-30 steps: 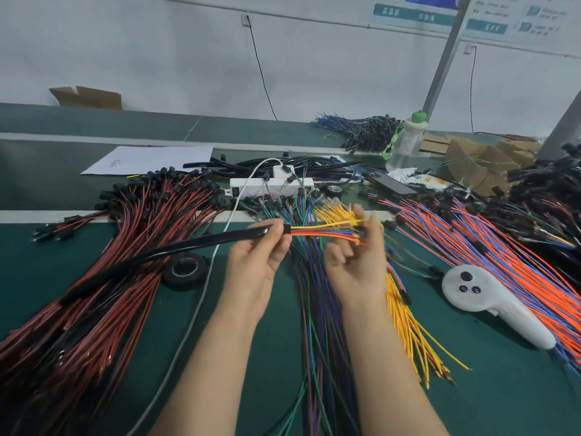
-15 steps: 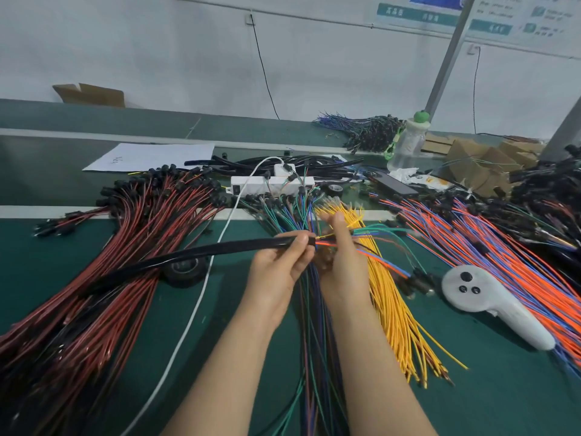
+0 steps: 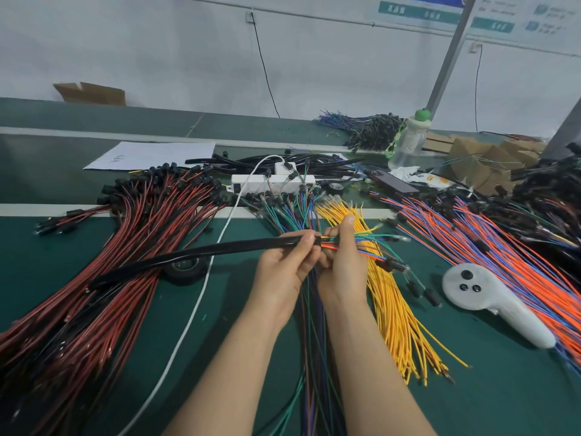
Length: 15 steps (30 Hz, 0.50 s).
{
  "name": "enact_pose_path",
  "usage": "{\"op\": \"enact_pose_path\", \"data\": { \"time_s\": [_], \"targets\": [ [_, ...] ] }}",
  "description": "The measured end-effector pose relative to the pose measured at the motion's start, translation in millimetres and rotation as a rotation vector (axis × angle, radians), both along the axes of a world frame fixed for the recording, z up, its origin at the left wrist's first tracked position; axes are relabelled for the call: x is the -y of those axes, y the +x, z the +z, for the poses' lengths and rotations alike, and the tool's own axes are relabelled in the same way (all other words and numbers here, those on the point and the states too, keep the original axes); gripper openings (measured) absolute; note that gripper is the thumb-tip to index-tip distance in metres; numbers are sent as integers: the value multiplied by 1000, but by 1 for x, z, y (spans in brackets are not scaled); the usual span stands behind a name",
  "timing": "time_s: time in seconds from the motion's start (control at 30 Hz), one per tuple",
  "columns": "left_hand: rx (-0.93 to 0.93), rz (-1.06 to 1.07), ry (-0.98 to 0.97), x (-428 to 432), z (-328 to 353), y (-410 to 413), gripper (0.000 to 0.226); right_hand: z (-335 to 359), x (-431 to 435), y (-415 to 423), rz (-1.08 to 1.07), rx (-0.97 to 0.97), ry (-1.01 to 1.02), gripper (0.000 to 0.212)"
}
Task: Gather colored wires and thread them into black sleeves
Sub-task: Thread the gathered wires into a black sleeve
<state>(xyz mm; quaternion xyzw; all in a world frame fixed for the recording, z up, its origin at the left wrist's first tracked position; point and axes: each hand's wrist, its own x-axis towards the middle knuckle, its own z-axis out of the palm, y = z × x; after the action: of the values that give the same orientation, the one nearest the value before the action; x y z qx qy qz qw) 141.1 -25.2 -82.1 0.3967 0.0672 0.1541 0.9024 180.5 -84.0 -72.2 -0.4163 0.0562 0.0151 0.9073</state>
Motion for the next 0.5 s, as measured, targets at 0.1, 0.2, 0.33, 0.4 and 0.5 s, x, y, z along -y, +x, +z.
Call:
{"op": "enact_pose_path", "data": {
  "time_s": [0.1,0.2,0.33,0.4,0.5],
  "targets": [
    [97,-88,-130,-15,3,-3,24,5,6,4,59,-90,257,37],
    [159,-78,-139,-30,3,-7,28,8,11,7,84,-141,423,32],
    [144,7,-3,-33,2,-5,13,9,18,8,153,-160,550,39],
    [119,54,49,-30,1,-3,13,8,15,7,160,-137,444,42],
    [114,77,97,-20,-1,0,17,3,1,4,91,-24,157,49]
  ]
}}
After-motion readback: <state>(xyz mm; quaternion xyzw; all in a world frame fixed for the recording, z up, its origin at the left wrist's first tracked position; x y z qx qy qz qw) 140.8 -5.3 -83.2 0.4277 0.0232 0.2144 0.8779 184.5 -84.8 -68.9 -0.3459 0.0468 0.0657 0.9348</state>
